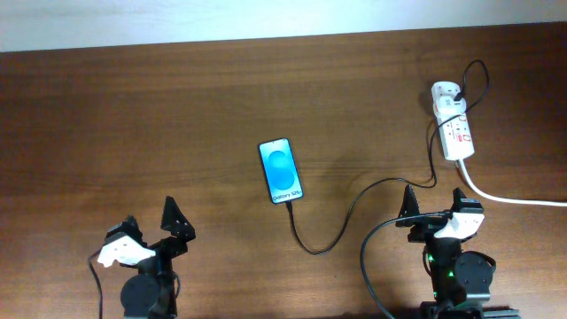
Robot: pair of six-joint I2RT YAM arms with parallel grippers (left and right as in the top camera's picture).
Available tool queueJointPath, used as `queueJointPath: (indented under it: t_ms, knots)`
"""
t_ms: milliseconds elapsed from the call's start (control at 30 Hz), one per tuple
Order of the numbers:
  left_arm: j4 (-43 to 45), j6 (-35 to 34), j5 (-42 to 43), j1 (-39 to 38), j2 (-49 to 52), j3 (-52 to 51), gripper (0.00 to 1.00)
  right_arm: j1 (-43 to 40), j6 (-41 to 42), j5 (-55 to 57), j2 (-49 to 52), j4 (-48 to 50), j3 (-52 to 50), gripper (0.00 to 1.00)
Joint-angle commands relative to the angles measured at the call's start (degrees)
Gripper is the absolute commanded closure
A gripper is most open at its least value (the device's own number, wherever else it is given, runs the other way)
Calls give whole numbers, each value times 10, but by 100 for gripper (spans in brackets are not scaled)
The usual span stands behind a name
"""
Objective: Plug charger to phone and switch on socket
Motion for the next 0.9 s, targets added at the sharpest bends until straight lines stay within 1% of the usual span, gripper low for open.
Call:
queueJointPath:
  t_ms: [0, 300, 333, 367, 400, 467, 567, 600, 667, 867]
  knots:
    - [-1, -3, 2, -1, -1, -3, 1, 4, -5, -5, -7, 1, -6, 2]
    - [0, -3, 2, -7, -8, -3, 1, 4, -5, -5, -7, 1, -6, 1]
    - [-2, 21, -6, -7, -10, -3, 1, 4, -5, -5, -7, 2, -6, 1]
    - [10, 70, -13, -7, -10, -7, 1, 4, -5, -5, -7, 1, -6, 1]
    - [46, 124, -8, -7, -10, -21, 1, 4, -5, -5, -7, 1, -6, 2]
    - [44, 224, 56, -8, -10, -24, 1, 4, -5, -5, -7, 1, -6, 1]
    - [36, 353, 129, -7, -10, -24, 1, 4, -5, -5, -7, 1, -6, 1]
    - [34, 380, 144, -7, -10, -24, 1, 4, -5, -5, -7, 1, -6, 1]
    - [32, 397, 153, -7, -10, -24, 1, 4, -5, -5, -7, 1, -6, 1]
    - [32, 396, 153, -7, -10, -24, 1, 4, -5, -5, -7, 1, -6, 1]
